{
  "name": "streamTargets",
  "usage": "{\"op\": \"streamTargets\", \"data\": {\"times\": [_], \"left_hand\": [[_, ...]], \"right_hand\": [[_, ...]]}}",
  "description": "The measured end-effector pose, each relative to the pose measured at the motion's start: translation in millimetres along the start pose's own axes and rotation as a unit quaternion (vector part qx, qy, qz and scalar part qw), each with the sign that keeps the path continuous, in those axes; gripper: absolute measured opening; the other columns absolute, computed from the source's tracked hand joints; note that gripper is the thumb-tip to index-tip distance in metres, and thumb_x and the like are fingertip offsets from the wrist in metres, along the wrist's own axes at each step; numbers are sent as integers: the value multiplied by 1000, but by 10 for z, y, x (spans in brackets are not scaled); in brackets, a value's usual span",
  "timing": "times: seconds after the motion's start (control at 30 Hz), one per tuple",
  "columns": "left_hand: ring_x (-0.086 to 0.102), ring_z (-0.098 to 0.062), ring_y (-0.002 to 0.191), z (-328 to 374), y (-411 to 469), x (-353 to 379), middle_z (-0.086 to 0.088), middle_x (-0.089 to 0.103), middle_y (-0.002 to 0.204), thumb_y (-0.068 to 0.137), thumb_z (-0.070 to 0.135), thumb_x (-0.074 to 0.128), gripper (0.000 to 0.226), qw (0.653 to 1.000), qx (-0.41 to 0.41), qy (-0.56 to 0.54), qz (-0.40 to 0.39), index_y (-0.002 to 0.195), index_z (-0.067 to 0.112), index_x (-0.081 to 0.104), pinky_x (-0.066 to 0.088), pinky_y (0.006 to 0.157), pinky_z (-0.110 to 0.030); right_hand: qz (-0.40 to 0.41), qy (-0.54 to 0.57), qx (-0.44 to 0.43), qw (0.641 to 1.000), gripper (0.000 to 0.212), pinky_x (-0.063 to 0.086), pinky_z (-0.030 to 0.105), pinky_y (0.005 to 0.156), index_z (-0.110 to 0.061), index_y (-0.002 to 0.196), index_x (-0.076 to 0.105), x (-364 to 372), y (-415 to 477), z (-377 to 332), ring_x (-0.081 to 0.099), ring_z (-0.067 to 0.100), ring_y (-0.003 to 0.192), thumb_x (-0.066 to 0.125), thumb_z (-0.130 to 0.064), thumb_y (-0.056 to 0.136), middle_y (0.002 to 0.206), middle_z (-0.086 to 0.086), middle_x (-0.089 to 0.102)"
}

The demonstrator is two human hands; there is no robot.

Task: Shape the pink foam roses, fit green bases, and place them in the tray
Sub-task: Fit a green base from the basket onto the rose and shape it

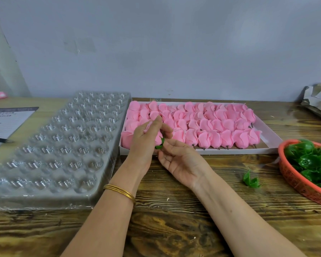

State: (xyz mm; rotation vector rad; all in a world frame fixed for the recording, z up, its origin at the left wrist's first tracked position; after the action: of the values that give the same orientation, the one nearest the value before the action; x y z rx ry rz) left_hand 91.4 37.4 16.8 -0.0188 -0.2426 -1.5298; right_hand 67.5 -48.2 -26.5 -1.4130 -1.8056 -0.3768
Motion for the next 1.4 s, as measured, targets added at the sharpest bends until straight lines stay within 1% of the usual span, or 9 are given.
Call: {"op": "streamTargets", "data": {"times": [0.1, 0.2, 0.27, 0.53, 0.7, 0.97, 1.07, 1.2, 1.4], "left_hand": [[65, -11, 71, -1, 9, -6, -3, 69, 71, 99, 38, 54, 41, 999, -6, -45, 3, 65, 22, 73, 52, 62, -22], [63, -10, 67, -4, 12, -15, -3, 67, 68, 99, 37, 54, 42, 997, -12, -77, 12, 63, 22, 72, 50, 59, -20], [62, -10, 65, -10, 15, -7, -3, 66, 66, 99, 36, 54, 43, 996, -15, -91, 10, 62, 22, 71, 50, 60, -21], [67, -10, 75, -19, 32, 17, -3, 73, 76, 99, 30, 52, 41, 996, -14, -88, -7, 70, 19, 79, 54, 69, -21], [65, -9, 77, -41, 48, 21, -3, 72, 79, 100, 33, 51, 40, 997, -20, -72, -21, 76, 20, 80, 54, 70, -21], [70, -9, 84, -97, 53, 28, 0, 75, 85, 94, 44, 56, 35, 998, -30, -35, -33, 79, 23, 80, 54, 70, -23], [70, -11, 83, -105, 50, 18, -3, 75, 85, 89, 48, 58, 37, 999, -35, -20, -22, 70, 22, 77, 53, 72, -29], [70, -15, 85, -100, 68, 9, -6, 74, 84, 98, 37, 55, 48, 999, -24, -24, -12, 55, 19, 67, 51, 77, -33], [66, -12, 75, -96, 74, 1, -9, 69, 76, 99, 29, 54, 53, 998, -24, -62, 10, 48, 16, 57, 53, 71, -22]], "right_hand": [[-4, 8, 1, 1000, 15, 59, 21, 71, 6, 100, 66, 14, -5, -6, 67, 23, 90, 55, 5, 90, 93, 16, 71], [17, 23, 9, 1000, 11, 59, 25, 66, 4, 89, 70, -8, -14, 3, 71, 23, 78, 62, 2, 81, 81, 16, 71], [27, 29, 17, 999, 13, 60, 27, 66, 4, 85, 71, -23, -21, 11, 72, 26, 74, 59, 1, 87, 78, 19, 71], [22, -8, 27, 999, 13, 61, 28, 72, 1, 97, 67, -11, -51, 21, 70, 20, 73, 55, -3, 94, 83, 15, 71], [0, -20, 20, 1000, 30, 57, 25, 80, 5, 122, 61, 25, -47, 12, 68, 18, 84, 52, 5, 93, 99, 13, 70], [18, -26, -22, 999, 31, 59, 25, 78, 5, 116, 65, -19, -11, -38, 72, 18, 87, 53, 13, 88, 96, 12, 74], [22, -35, -38, 998, 24, 59, 26, 78, 3, 106, 66, -18, -15, -65, 73, 18, 83, 54, 14, 87, 91, 11, 74], [19, -12, -42, 999, 17, 61, 28, 74, 2, 88, 63, -7, -22, -70, 73, 19, 75, 53, 16, 87, 87, 12, 72], [-23, -15, -6, 1000, 19, 56, 30, 88, 4, 97, 66, 110, -59, -17, 70, 19, 84, 49, 9, 92, 85, 13, 71]]}}
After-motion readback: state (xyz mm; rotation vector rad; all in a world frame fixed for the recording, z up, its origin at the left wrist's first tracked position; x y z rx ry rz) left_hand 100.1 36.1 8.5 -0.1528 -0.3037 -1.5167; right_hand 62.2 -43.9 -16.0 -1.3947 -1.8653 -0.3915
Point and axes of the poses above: each hand's wrist, its own y-axis towards the middle knuckle, its own x-axis out of the palm, z = x × y, the point moved 9 cm from there along y, towards the middle knuckle
